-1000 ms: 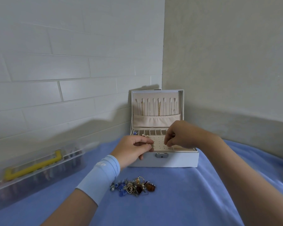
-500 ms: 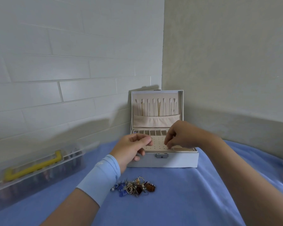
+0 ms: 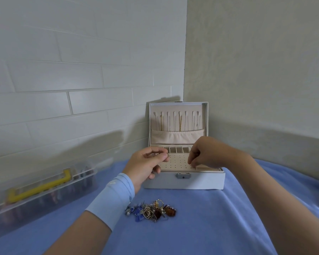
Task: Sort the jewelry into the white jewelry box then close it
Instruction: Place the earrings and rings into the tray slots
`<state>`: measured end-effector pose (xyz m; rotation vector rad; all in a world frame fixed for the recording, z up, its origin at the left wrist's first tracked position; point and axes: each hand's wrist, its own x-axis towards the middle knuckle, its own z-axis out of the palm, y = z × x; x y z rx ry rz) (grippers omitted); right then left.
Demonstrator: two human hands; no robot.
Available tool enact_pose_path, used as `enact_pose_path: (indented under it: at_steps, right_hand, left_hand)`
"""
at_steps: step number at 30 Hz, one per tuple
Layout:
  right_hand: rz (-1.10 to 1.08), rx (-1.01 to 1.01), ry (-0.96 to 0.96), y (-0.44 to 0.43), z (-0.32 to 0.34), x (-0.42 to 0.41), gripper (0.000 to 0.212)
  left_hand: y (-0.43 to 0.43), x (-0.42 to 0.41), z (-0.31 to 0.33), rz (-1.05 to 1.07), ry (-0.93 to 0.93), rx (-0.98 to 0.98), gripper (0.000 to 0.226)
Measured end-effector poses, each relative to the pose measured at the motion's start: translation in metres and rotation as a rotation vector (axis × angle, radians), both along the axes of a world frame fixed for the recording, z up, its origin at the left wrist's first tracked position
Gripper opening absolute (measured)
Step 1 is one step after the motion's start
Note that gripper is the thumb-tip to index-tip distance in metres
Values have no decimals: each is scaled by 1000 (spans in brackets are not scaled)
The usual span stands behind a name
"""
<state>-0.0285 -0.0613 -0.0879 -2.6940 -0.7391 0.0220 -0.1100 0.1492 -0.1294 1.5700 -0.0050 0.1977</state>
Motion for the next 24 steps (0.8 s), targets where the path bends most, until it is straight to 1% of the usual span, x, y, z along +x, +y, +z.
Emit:
enact_pose_path:
  at_steps: [5, 7, 10, 12, 13, 15, 16, 18, 20, 24]
  right_hand:
    - [2, -74, -48, 5, -1, -4, 10]
    - [-9, -57, -50, 7, -1, -5, 14]
    - [-29, -36, -13, 7, 1, -7, 20]
    - [-19, -17, -54, 6, 4, -8, 18]
    - [-5, 34, -96, 8, 5, -9, 15]
    - [53, 223, -175, 15, 7, -14, 14]
    - [94, 320, -185, 21, 8, -18, 15]
    - [183, 463, -131, 35, 6, -27, 20]
    - [232, 556, -77, 49, 0, -33, 23]
    - [200, 727, -72, 57, -7, -36, 16]
  left_hand:
    - [1, -1, 1, -6, 4, 9, 14]
    - [1, -1, 3, -10, 16, -9, 15]
    - [0, 0, 5, 15, 29, -92, 11]
    - [0, 0, 6, 45, 49, -177, 9]
    - [1, 0, 7, 48, 61, -210, 8]
    - [4, 0, 9, 42, 78, -241, 6]
    - [6, 0, 10, 43, 80, -235, 5]
    - [8, 0, 11, 55, 76, -202, 4]
    - [8, 0, 11, 59, 70, -181, 6]
    - [9, -1, 13, 67, 38, -125, 11]
